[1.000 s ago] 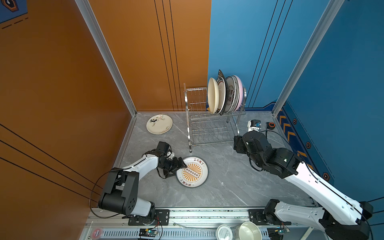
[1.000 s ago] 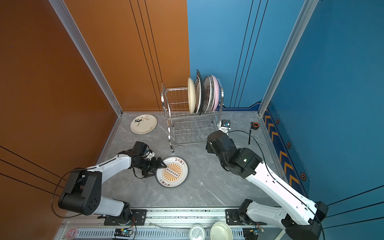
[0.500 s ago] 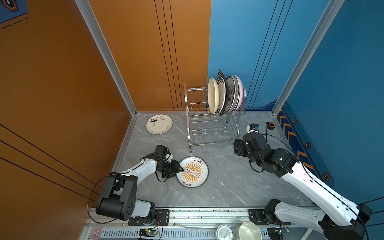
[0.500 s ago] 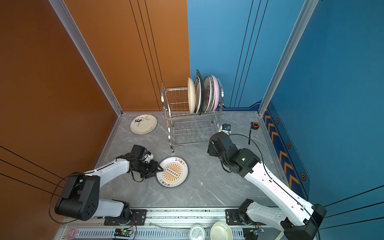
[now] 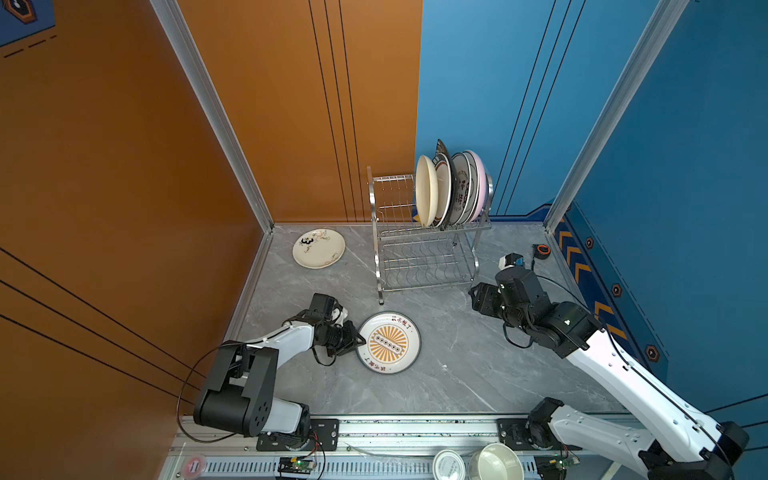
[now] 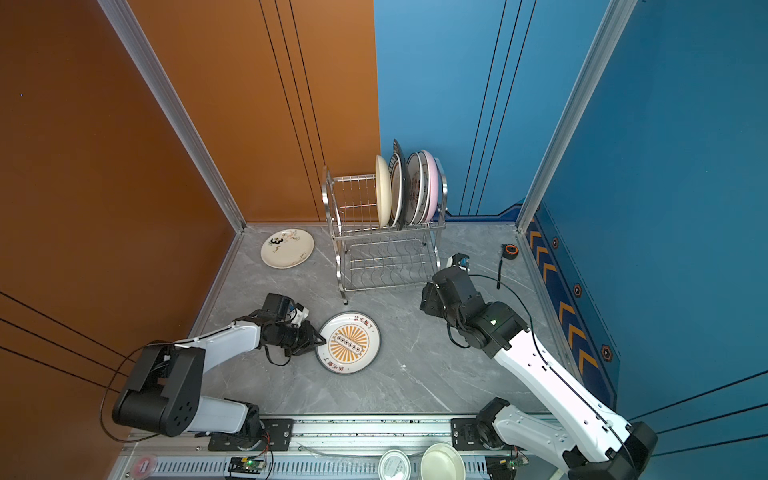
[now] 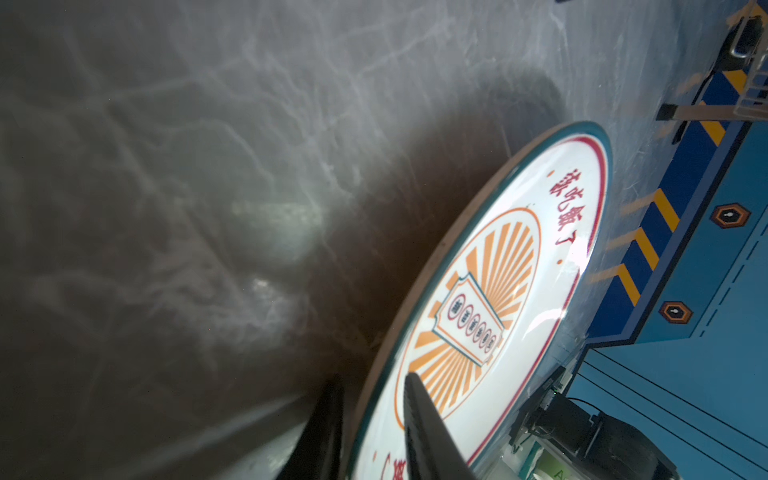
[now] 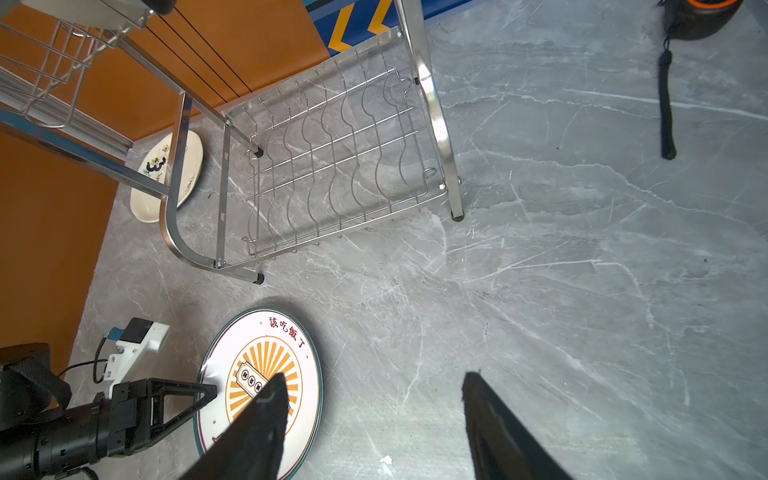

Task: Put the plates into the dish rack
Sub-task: 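Grip the sunburst plate edge with the left gripper and drag it toward the table center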

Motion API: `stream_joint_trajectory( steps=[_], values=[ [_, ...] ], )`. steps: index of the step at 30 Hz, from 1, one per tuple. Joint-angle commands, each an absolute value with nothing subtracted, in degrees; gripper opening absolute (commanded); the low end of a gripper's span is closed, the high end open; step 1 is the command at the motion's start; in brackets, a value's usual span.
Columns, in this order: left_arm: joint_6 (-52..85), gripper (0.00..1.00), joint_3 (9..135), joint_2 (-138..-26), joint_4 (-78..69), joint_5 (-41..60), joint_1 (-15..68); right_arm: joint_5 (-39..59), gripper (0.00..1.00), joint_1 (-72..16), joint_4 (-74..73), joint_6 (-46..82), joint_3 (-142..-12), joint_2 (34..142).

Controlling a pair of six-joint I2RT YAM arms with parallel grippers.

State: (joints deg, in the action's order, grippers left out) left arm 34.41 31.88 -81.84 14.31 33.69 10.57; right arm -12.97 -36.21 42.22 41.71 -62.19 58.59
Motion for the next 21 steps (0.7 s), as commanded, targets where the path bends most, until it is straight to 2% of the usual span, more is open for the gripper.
stream_joint_trajectory(
  steps=[1, 10, 21],
  values=[
    [34.1, 0.2, 30.7, -83.7, 15.0, 33.2, 10.8, -11.6, 0.67, -35.8, 41.1, 42.6, -61.0, 57.7],
    [33.9, 0.01, 30.9, -82.9, 14.6, 35.0, 11.6, -11.0, 0.67, -35.6, 40.4, 42.9, -60.1, 57.3],
    [34.0, 0.0, 32.8, -79.4, 12.3, 42.1, 13.3, -6.2, 0.69, -35.0, 39.3, 43.3, -58.4, 58.6]
  ],
)
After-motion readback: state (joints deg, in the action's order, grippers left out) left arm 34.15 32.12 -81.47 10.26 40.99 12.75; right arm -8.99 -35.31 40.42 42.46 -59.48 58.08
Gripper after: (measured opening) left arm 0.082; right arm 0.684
